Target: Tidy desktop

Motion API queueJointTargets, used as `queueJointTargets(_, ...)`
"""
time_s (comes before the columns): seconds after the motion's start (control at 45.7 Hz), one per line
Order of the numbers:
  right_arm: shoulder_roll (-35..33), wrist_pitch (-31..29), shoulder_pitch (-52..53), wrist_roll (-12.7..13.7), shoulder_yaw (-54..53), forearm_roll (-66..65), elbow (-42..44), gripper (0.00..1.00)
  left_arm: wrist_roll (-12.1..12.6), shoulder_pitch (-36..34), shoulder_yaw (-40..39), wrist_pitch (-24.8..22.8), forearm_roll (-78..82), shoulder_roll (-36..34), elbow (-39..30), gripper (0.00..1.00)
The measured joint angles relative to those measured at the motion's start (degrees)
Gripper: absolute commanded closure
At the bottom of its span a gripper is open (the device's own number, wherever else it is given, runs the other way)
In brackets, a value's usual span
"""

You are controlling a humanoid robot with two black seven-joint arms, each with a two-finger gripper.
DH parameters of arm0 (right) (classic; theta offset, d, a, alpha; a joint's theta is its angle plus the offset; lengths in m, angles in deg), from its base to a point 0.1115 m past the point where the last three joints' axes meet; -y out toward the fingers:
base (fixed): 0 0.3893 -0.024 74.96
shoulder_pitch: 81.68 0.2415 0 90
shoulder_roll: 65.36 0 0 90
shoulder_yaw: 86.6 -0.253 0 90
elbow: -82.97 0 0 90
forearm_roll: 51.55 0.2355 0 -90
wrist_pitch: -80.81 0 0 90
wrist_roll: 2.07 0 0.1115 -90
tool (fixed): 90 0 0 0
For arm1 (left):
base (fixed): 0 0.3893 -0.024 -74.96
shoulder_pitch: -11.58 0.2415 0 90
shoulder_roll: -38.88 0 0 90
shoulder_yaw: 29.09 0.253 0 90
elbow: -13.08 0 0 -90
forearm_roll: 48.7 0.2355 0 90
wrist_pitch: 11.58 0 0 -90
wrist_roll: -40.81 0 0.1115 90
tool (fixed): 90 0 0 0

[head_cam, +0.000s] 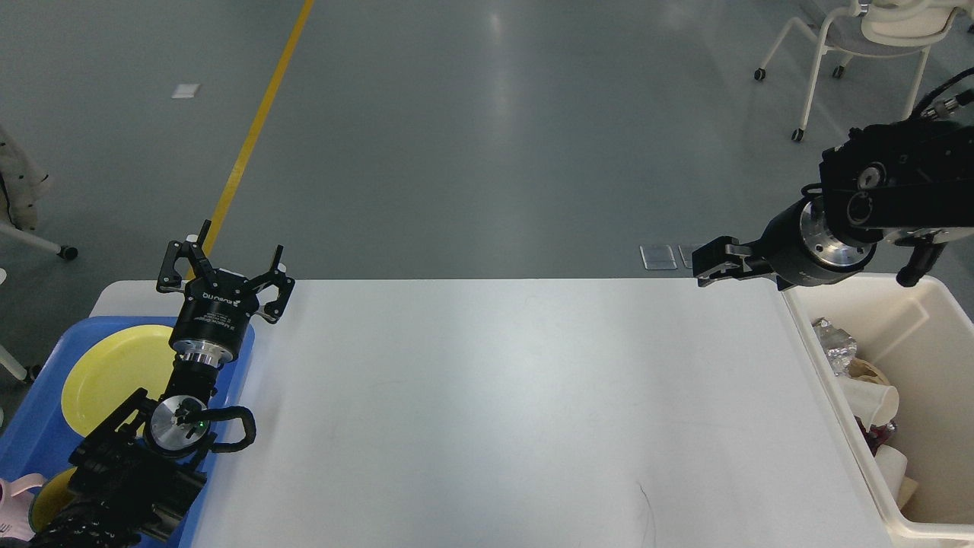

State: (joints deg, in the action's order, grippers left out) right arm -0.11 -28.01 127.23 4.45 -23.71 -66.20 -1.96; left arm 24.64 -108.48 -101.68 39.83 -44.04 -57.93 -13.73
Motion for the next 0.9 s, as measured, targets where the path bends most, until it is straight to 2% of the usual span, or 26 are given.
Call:
queueJointTargets(0.088,-0.17,1.92,-1.09,0.20,-1.10,3.41,0.74,0.00,0.00,0.00,0.00,0.00,0.00,-0.01,0.00,0.03)
queueJointTargets(0.175,-0.90,7.06,-5.07,0.24,-4.11,9.83,3.56,0.00,0.00,0.00,0.00,0.00,0.00,-0.03,0.00,0.03)
queueJointTargets(0.372,-3.85,18.36,-20.69,0.19,-18.71,16.90,14.17,0.00,0.00,0.00,0.00,0.00,0.00,-0.03,0.00,0.03)
queueJointTargets(0.482,-5.95,20.99,-29.76,0.14,-30.87,17.66,20.69,0.00,0.00,0.00,0.00,0.00,0.00,-0.03,0.00,0.03)
queueJointTargets(0.635,-7.81,21.83,-43.14,0.08,-55.38,21.48,30.73,0.00,0.00,0.00,0.00,0.00,0.00,0.00,0.00,0.03)
queueJointTargets(0.81,-6.56,21.19,-56.38,0.08,-83.34,26.48,38.98,0.00,0.00,0.00,0.00,0.00,-0.01,0.01,0.00,0.03)
queueJointTargets(0.897,-4.27,20.80,-62.97,0.07,-89.88,26.53,39.85,0.00,0.00,0.00,0.00,0.00,0.00,0.00,0.00,0.03)
